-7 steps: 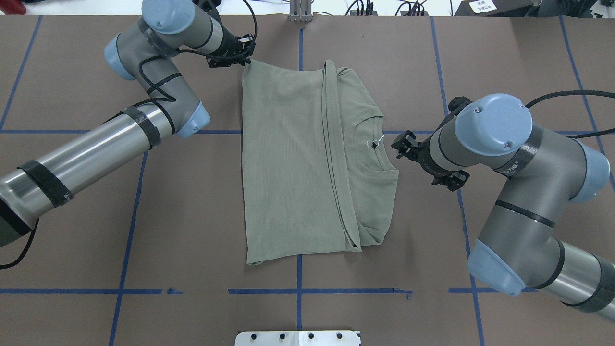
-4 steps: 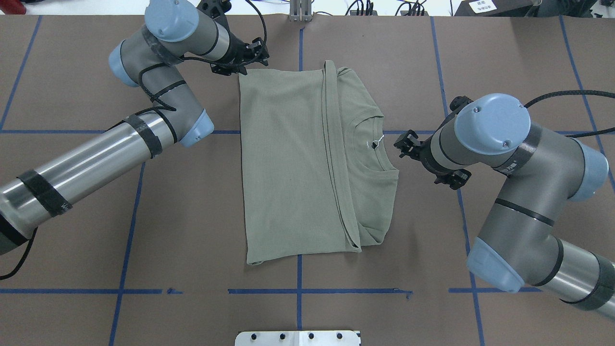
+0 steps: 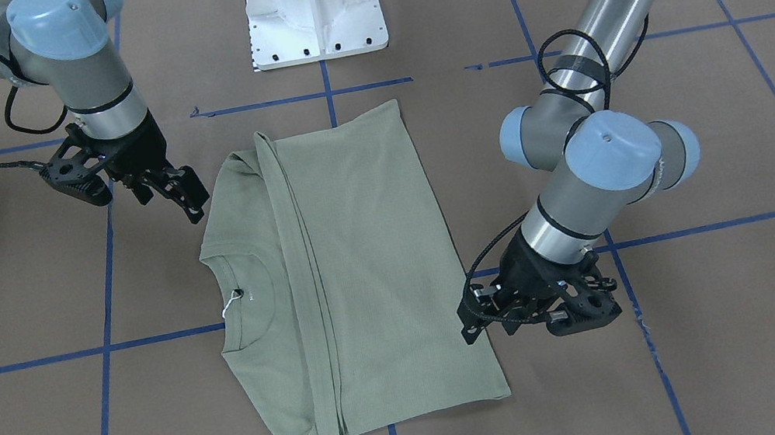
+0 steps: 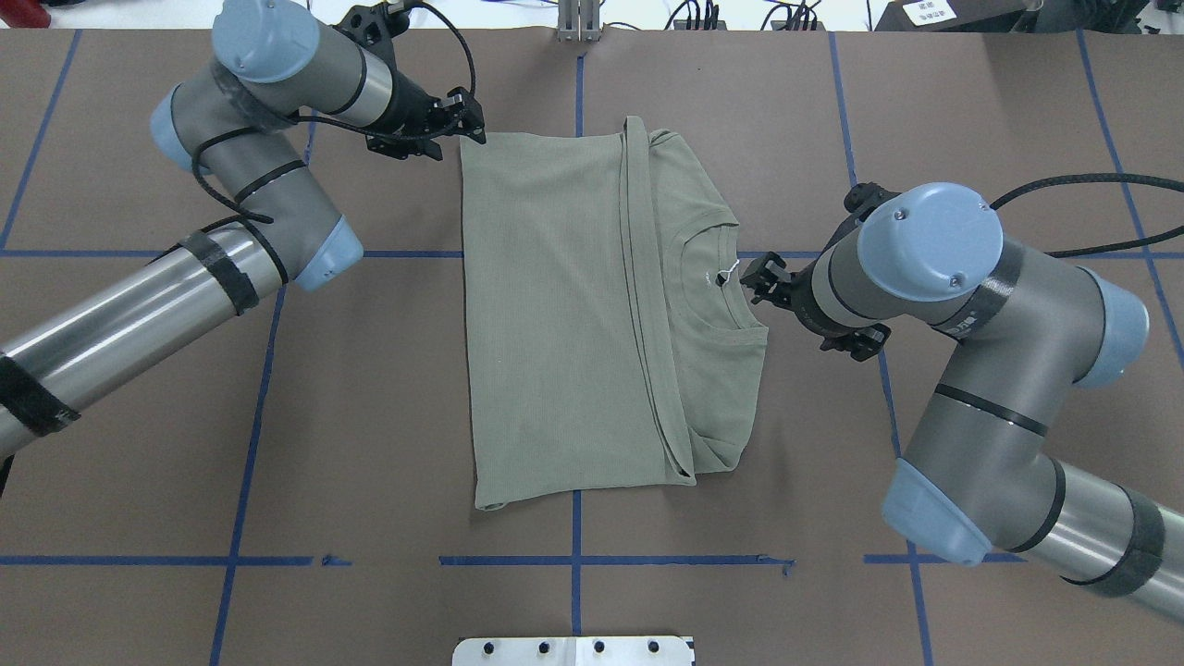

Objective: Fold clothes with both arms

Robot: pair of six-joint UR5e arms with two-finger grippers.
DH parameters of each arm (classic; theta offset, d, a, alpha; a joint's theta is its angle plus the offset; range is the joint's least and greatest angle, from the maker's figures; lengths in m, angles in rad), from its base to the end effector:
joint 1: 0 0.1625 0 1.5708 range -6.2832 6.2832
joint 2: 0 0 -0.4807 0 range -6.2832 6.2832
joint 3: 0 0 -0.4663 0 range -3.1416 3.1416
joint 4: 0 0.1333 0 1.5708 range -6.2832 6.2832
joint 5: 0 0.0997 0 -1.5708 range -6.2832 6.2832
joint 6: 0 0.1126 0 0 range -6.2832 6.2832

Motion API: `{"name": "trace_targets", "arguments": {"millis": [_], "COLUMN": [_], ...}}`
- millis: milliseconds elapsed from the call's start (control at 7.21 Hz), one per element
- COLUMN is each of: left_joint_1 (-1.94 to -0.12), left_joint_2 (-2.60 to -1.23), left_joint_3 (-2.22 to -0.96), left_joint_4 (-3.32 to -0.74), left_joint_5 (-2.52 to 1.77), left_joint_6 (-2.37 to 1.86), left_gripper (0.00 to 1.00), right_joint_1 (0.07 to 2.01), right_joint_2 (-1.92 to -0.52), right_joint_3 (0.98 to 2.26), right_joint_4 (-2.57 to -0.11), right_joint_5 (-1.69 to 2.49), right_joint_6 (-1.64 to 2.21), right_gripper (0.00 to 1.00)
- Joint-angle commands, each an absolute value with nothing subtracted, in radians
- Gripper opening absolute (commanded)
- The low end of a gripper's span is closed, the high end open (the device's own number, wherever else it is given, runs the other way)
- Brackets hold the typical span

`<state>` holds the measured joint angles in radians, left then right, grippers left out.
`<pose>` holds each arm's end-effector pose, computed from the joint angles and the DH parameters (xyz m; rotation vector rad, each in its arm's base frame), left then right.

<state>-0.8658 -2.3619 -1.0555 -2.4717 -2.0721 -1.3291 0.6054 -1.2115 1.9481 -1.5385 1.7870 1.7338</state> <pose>0.5359 -0.7520 0.3193 0.2293 1.2096 -0.2488 -0.4827 -0.4668 0.3090 -0.0330 -0.8068 0.6441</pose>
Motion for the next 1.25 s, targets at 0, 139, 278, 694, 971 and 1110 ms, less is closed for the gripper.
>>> {"name": "trace_targets", "arguments": {"millis": [0, 139, 278, 694, 971, 1110], "left_joint_1": [-0.873, -0.873, -0.88, -0.884, -0.884, -0.884], "left_joint_2": [-2.283, -2.255, -2.222, -2.187, -2.184, -2.178], "left_joint_3": [-1.136, -1.167, -1.196, -1.209, -1.206, -1.206], "left_joint_4": [-2.47, -2.468, -2.47, -2.47, -2.471, -2.474], "left_joint_5": [-2.098, -2.108, -2.109, -2.109, -2.108, -2.108], "left_joint_6": [-1.319, -1.319, -1.313, -1.278, -1.278, -1.278], "left_gripper": [0.71, 0.71, 0.71, 0.71, 0.71, 0.71], "right_joint_1": [0.528, 0.496, 0.479, 0.416, 0.353, 0.319], "right_joint_2": [-1.142, -1.135, -1.126, -1.08, -0.997, -0.997], "right_joint_3": [1.913, 1.904, 1.896, 1.869, 1.859, 1.853], "right_joint_4": [-1.542, -1.542, -1.543, -1.636, -1.805, -1.824], "right_joint_5": [1.779, 1.779, 1.795, 1.789, 1.723, 1.666], "right_joint_6": [1.592, 1.515, 1.376, 0.875, 0.839, 0.838], "right_gripper": [1.0, 1.0, 1.0, 0.91, 0.9, 0.88]}}
